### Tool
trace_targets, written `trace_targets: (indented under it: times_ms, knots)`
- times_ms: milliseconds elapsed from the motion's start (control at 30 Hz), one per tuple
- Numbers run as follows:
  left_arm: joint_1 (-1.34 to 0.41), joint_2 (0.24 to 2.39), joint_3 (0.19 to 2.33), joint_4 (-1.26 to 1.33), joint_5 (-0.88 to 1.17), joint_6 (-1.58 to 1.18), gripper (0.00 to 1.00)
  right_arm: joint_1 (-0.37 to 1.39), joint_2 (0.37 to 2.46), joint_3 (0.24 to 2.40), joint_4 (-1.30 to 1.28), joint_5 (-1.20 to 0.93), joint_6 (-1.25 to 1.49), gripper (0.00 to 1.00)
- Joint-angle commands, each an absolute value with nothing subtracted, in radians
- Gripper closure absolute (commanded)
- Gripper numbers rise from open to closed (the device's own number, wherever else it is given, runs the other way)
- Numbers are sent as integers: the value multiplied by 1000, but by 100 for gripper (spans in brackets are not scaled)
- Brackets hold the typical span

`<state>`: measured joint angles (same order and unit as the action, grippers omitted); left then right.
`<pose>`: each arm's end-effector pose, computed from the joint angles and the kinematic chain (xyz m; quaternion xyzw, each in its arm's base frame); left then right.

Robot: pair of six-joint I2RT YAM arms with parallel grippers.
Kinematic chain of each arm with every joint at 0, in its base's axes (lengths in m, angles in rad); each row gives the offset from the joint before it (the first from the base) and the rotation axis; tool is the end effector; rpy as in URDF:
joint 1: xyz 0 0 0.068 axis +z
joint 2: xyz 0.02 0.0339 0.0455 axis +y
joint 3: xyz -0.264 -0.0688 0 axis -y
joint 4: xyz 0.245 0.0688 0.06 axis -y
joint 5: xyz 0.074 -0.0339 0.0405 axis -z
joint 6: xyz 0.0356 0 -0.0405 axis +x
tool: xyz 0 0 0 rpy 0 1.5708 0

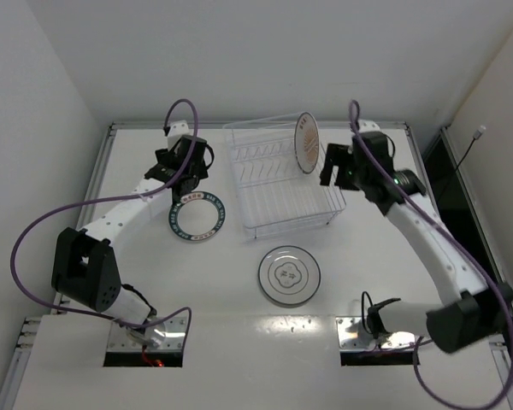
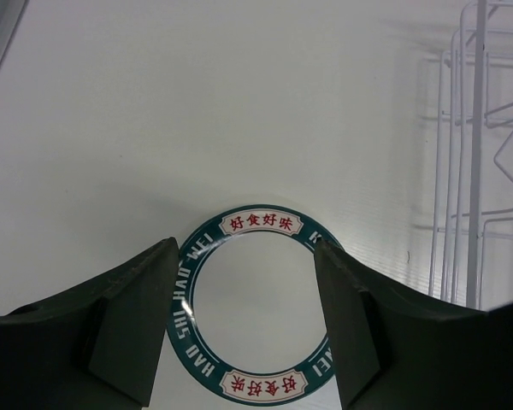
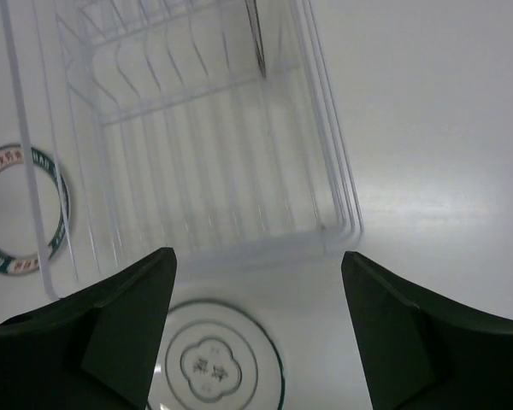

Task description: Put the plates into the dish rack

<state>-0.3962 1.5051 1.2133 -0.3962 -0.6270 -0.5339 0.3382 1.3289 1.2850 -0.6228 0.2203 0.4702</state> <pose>0.3162 -0.1096 0.2986 -0.1906 0.8490 0.0670 0.4883 0.2758 0.0888 0.3518 0.1069 0.8890 0.0798 0.4381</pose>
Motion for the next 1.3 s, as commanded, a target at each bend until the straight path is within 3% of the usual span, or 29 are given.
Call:
trace_targets:
  times_ms: [0,267,533,933,1167,1267]
  knots:
    - [-396,1503,1253,-397,-661,-554,38,282,1180,1017,-615,-30,619,25]
    - [-396,1503,1244,-407,-680,-554,38,198,1000,585,-477,-373,816,23]
    - [-396,1503,1244,-407,-689,-554,37,189,1090,537,-534,-367,764,23]
    - [-396,1494,1244,-407,-689,-554,37,210,1409,563,-419,-586,624,27]
    - [-396,1494,1244,-407,-689,-554,36,210,1488,588,-419,-635,558,39]
    - [-396,1485,1244,-407,-689,-554,36,210,1499,588,-410,-635,549,49]
